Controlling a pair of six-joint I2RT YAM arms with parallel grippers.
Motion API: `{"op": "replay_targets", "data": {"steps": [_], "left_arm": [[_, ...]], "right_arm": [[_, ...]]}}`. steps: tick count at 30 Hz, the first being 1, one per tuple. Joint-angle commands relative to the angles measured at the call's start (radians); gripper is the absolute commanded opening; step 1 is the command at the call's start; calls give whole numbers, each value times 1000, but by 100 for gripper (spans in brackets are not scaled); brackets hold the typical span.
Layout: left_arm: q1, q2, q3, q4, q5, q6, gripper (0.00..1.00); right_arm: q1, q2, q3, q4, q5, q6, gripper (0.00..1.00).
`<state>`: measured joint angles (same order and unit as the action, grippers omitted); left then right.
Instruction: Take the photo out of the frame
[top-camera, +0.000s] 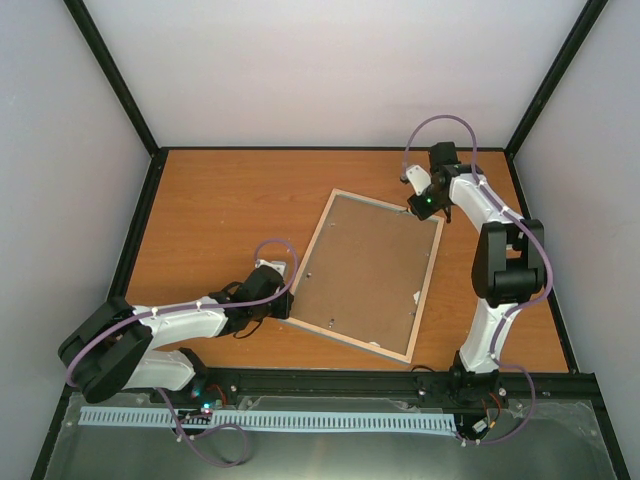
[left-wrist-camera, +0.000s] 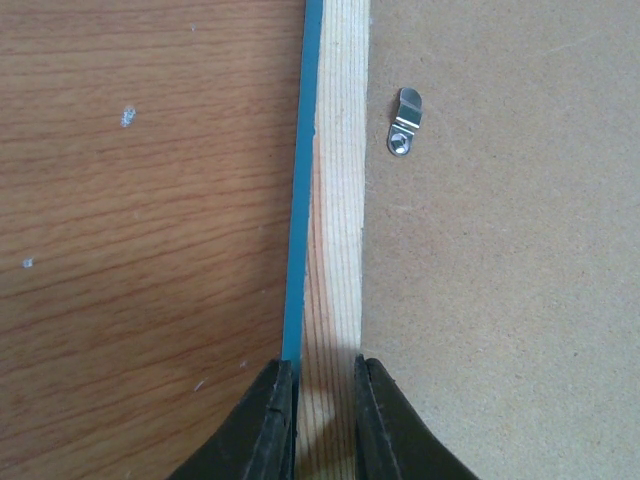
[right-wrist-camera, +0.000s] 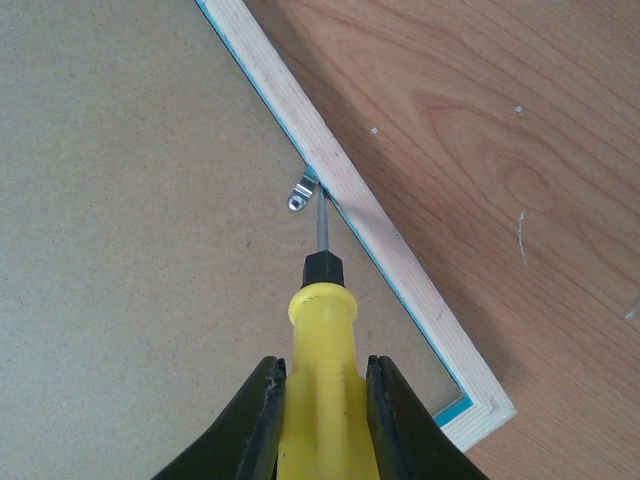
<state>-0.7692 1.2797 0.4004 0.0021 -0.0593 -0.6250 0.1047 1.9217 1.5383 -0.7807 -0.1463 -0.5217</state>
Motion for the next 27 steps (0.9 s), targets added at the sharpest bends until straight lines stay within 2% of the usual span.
{"op": "replay_targets", "data": {"steps": [1,18,23,27], "left_arm": [[10,-2,18,59,6,-10,1],[10,-5,17,60,7,-10,1],[10,-4,16,61,7,-10,1],[10,2,23,52,4,-10,1]], "right_arm": [[2,28,15,-13,-44,7,3],[59,-2,-27,-52,-98,-39,3],[59,-80,-52,-70,-109,-32,3],[59,-198,-102,-89,-184,-7,3]]}}
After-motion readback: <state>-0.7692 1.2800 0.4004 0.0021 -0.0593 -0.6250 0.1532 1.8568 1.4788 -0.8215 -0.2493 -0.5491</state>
